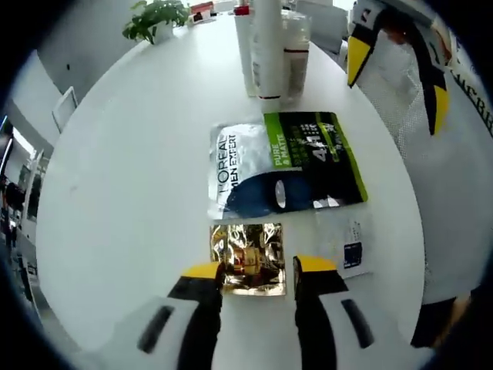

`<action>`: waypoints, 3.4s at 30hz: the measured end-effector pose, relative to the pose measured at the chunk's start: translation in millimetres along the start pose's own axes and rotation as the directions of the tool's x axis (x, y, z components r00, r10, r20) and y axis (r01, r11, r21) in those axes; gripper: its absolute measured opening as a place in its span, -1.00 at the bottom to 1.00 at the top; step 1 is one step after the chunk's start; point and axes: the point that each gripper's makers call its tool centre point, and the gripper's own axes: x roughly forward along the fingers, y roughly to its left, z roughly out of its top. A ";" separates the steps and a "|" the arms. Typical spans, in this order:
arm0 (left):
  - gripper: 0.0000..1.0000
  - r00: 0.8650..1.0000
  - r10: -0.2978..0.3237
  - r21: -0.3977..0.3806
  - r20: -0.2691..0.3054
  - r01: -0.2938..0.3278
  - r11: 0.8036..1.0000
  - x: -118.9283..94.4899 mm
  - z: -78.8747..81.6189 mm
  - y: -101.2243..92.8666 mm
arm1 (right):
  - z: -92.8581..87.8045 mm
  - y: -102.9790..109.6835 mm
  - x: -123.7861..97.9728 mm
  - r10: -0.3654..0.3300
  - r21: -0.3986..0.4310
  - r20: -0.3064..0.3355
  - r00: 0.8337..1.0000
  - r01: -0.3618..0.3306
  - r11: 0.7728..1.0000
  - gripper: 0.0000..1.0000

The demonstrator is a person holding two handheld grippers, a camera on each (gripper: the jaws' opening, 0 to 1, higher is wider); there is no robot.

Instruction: Arrange the skincare products in the storage area until every visible bottle or jar stands upright without overlapping.

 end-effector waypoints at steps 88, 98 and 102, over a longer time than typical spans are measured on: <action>-0.13 0.994 0.044 -0.130 0.096 -0.031 0.991 3.6 9.3 -78.7 | -5.2 2.2 -3.2 0.019 -0.019 -0.020 1.000 -0.020 1.000 0.10; -0.11 0.994 0.029 -0.121 0.101 -0.016 0.992 4.9 9.8 -75.2 | -6.9 2.1 -2.9 0.020 -0.017 -0.027 0.999 -0.020 1.000 0.10; -0.12 0.994 0.019 -0.112 0.108 -0.007 0.994 5.1 10.3 -76.4 | -6.8 2.4 -2.1 0.022 -0.017 -0.029 0.999 -0.022 1.000 0.10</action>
